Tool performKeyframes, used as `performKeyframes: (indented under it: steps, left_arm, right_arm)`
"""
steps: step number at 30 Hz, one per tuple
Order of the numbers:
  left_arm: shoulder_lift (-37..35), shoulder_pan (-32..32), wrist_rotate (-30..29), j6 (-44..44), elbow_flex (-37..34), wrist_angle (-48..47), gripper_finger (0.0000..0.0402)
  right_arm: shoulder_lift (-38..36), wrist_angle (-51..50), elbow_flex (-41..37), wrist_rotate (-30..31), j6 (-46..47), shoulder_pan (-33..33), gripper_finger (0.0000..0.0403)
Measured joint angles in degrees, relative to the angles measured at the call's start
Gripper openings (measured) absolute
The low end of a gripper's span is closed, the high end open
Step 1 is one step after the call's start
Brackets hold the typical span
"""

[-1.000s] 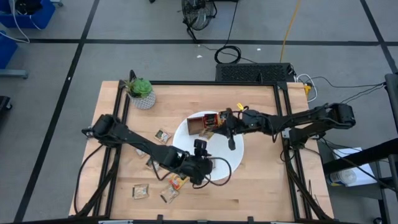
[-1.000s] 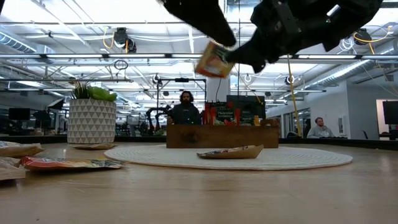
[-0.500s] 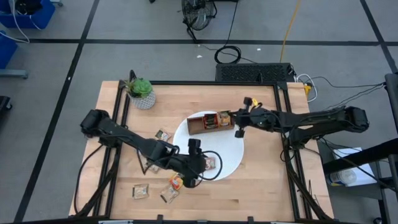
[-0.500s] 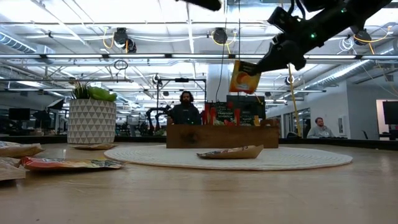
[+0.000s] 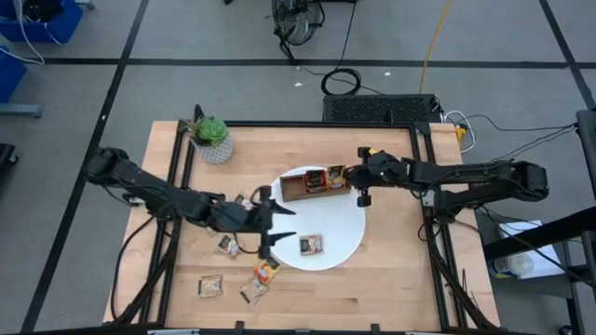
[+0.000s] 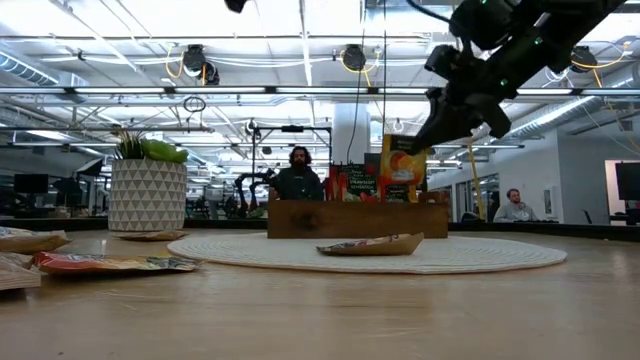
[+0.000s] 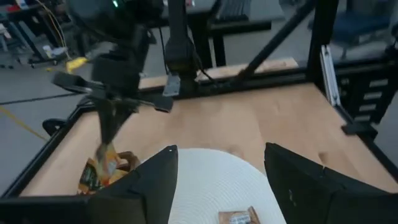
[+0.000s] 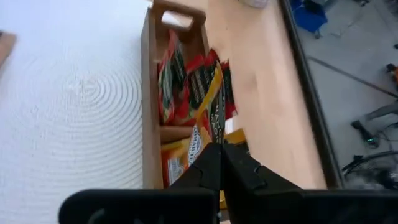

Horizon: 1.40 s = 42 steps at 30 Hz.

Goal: Pick & Place Tea
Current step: Put the yellow tea bag into the right section of the wooden organizer

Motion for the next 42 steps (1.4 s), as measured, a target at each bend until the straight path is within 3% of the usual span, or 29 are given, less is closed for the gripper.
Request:
performKeyframes:
  steps: [6, 21, 30, 37, 42]
  left_arm:
    - [-2.7, 0.9, -0.1, -1.7, -5.5, 5.8, 0.0239]
    - [-2.6, 1.0, -0.9, -1.8, -5.8, 5.4, 0.0239]
    - [-2.6, 1.0, -0.9, -2.2, -5.8, 4.1, 0.0239]
    - [-2.6, 1.0, -0.9, -1.9, -5.8, 4.1, 0.0239]
    - [-2.6, 1.0, -0.9, -1.9, -5.8, 3.9, 0.0239]
  right_arm:
    - [3.8, -0.5, 0.0, -1.0, -0.2, -1.0, 0.0000]
    - [12.4, 3.6, 0.0, -0.2, -0.2, -2.3, 0.0000]
    - [11.1, 4.2, 0.0, 11.4, -0.1, 1.2, 0.0030]
    - [10.5, 5.4, 0.0, 13.0, -0.1, 3.4, 0.0069]
    - [9.2, 7.2, 0.0, 19.0, -0.1, 4.4, 0.0086]
